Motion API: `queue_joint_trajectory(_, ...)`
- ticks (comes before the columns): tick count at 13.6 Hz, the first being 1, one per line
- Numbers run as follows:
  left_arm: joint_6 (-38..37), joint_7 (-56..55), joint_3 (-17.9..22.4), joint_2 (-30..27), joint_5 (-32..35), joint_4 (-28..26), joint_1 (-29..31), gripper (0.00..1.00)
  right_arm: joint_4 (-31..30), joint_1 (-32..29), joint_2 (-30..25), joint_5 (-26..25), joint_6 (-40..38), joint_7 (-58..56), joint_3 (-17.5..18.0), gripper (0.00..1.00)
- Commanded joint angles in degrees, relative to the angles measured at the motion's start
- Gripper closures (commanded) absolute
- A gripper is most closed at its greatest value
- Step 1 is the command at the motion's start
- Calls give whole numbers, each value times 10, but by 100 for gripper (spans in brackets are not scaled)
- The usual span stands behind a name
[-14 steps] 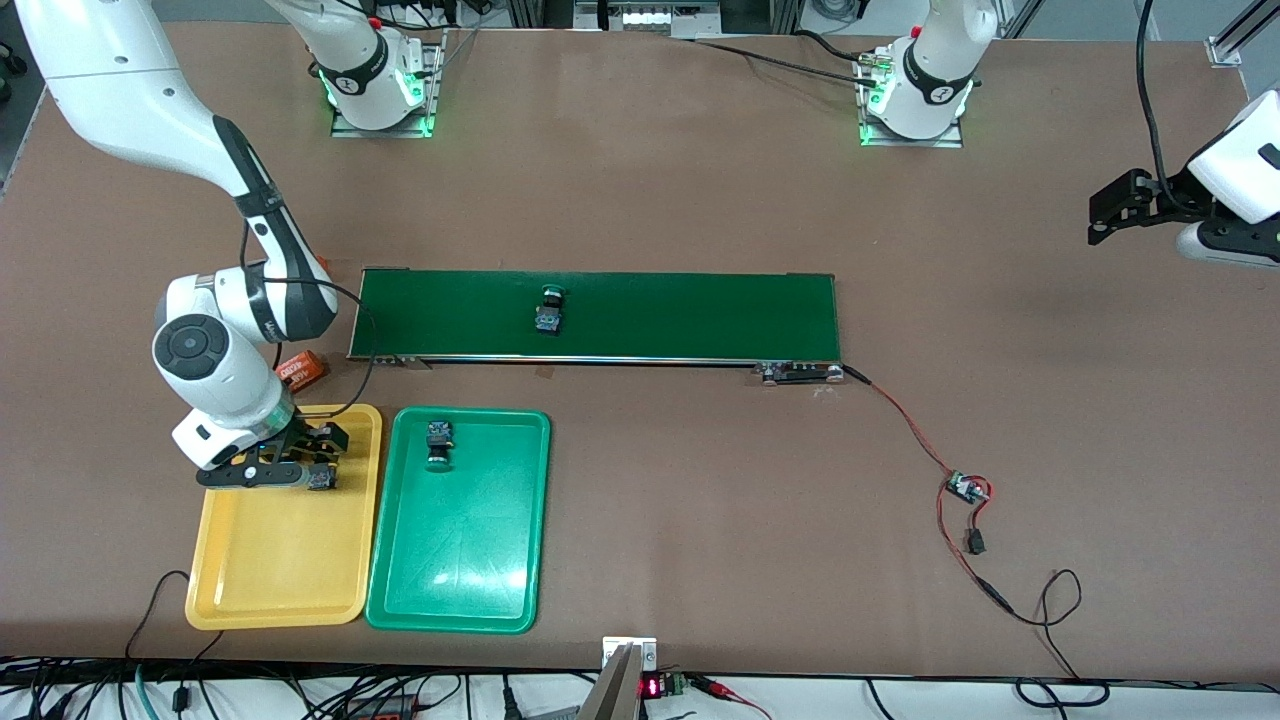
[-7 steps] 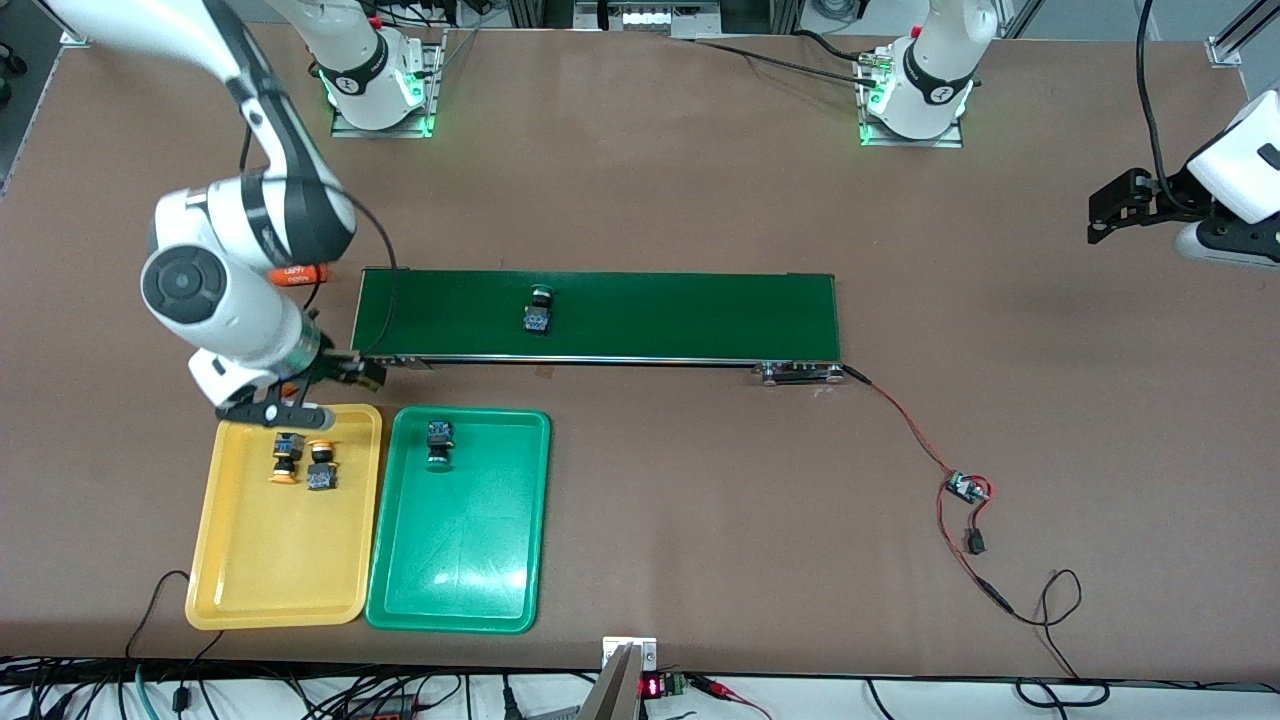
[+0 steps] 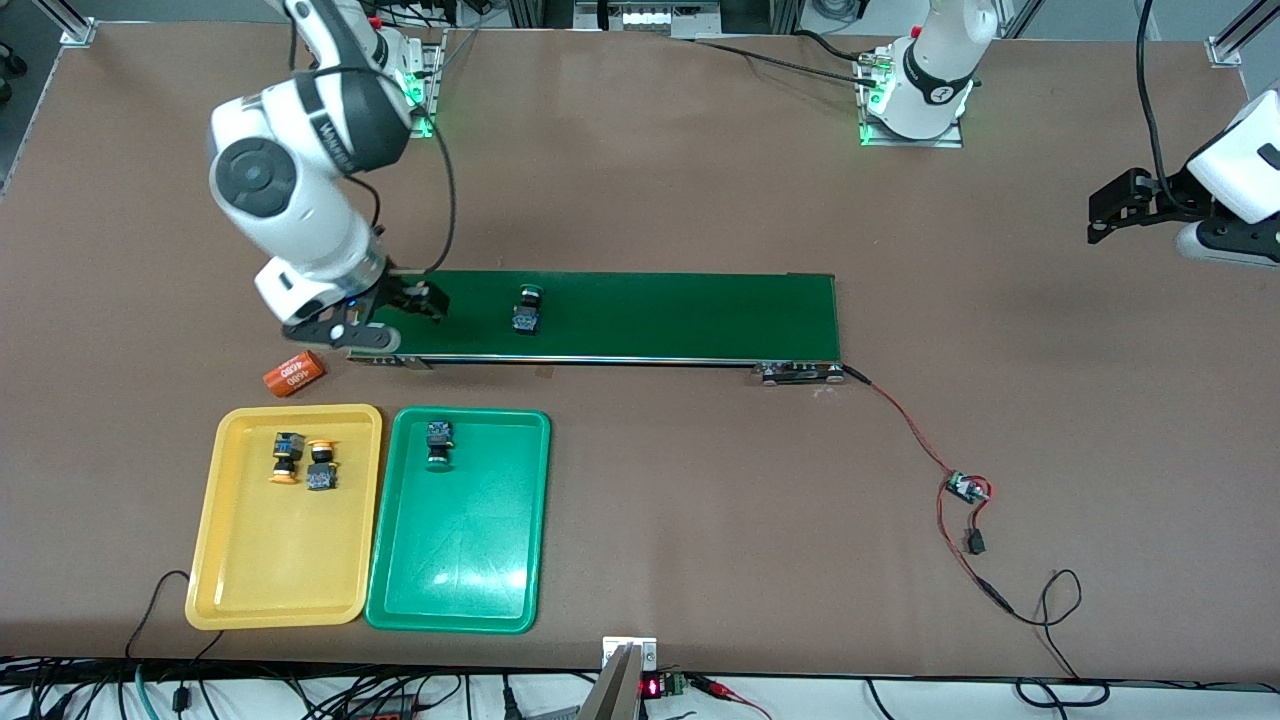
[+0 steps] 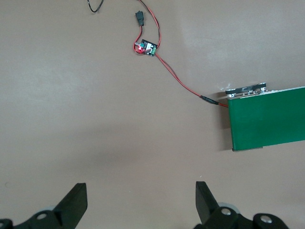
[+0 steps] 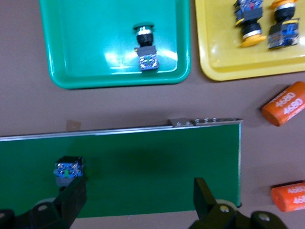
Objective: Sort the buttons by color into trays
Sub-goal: 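Move the right gripper back over the green-cap button on the belt, then grasp the green-cap button with the right gripper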
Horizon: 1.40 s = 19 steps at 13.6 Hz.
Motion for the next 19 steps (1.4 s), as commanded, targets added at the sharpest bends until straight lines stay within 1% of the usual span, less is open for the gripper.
queue_joint_trajectory(1, -13, -2, -1, 1, -3, 12, 2, 0, -104, -9, -53, 11, 83, 45, 34, 0)
queue_joint_trajectory(3, -13, -2, -1, 1, -3, 12, 2, 0, -134, -9, -50, 10, 124, 58, 39, 0)
queue_joint_trajectory(4, -13, -2, -1, 1, -3, 12, 2, 0, -138, -7, -47, 9, 130, 56, 39, 0)
queue_joint_trajectory(8, -13, -2, -1, 1, -3, 12, 2, 0, -140, -4, -24, 7, 146, 55, 48, 0)
queue_joint_trajectory(14, -13, -2, -1, 1, -3, 12, 2, 0, -139, 7, 26, 1, 185, 55, 48, 0)
queue_joint_trajectory(19, -13, -2, 0, 1, -3, 12, 2, 0, -138, 8, 50, -4, 203, 54, 48, 0)
